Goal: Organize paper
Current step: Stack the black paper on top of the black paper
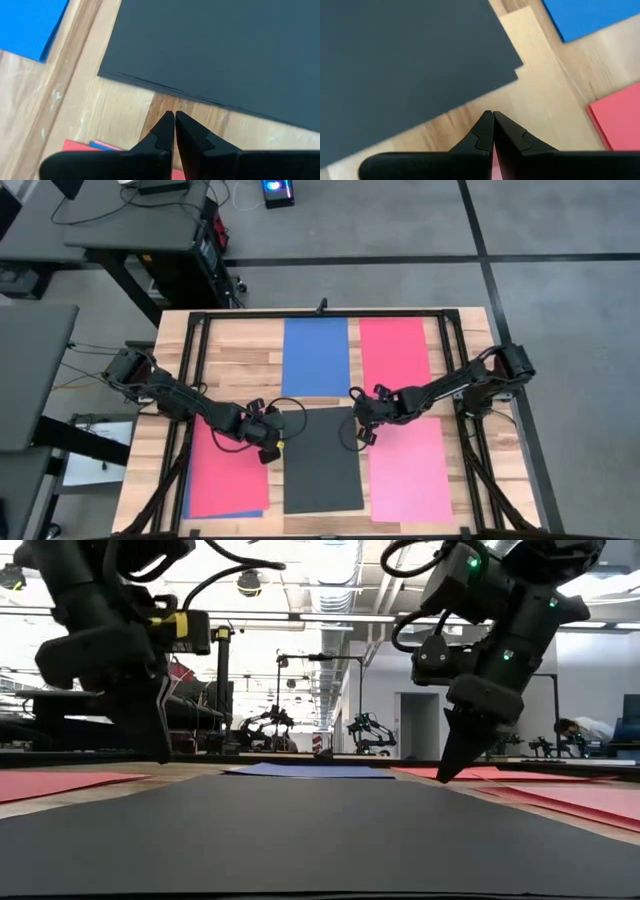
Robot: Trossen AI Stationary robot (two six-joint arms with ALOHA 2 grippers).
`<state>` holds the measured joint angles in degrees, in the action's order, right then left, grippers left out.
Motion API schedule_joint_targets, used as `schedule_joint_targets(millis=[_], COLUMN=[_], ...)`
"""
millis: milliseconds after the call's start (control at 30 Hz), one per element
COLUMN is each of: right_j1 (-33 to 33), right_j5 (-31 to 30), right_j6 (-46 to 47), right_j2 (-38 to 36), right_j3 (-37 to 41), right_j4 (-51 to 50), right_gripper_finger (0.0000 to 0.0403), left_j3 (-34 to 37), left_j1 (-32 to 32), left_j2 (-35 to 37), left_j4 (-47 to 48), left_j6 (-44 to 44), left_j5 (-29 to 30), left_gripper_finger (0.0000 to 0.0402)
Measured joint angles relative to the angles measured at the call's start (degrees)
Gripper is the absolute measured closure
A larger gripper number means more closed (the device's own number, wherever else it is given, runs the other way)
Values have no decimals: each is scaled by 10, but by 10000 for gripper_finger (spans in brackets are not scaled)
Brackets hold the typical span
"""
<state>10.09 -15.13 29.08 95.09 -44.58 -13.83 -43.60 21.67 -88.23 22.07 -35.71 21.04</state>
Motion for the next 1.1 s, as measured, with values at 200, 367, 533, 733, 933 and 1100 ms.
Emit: schedule_joint_targets(millis=[200, 367, 533, 733, 933, 1100], right_j1=[-8, -9, -9, -12, -16, -16], right_j5=[8, 18, 19, 24, 31, 31], right_j6=[0, 7, 7, 7, 4, 4], right_j2=[3, 20, 33, 35, 36, 36], right_j3=[0, -2, -4, -3, -3, -3], right_j4=[13, 19, 26, 41, 66, 69], right_gripper_finger=[403, 403, 403, 403, 403, 403], left_j3=[8, 8, 5, 5, 6, 6], left_j1=[-12, -29, -46, -56, -63, -64], left_j2=[0, -17, -45, -43, -44, -44], left_j4=[-29, -26, -29, -35, -36, -36], left_j6=[0, -2, -6, -4, 1, 8], left_j5=[-1, -28, -48, -53, -54, -54], left_gripper_finger=[402, 402, 402, 402, 402, 402])
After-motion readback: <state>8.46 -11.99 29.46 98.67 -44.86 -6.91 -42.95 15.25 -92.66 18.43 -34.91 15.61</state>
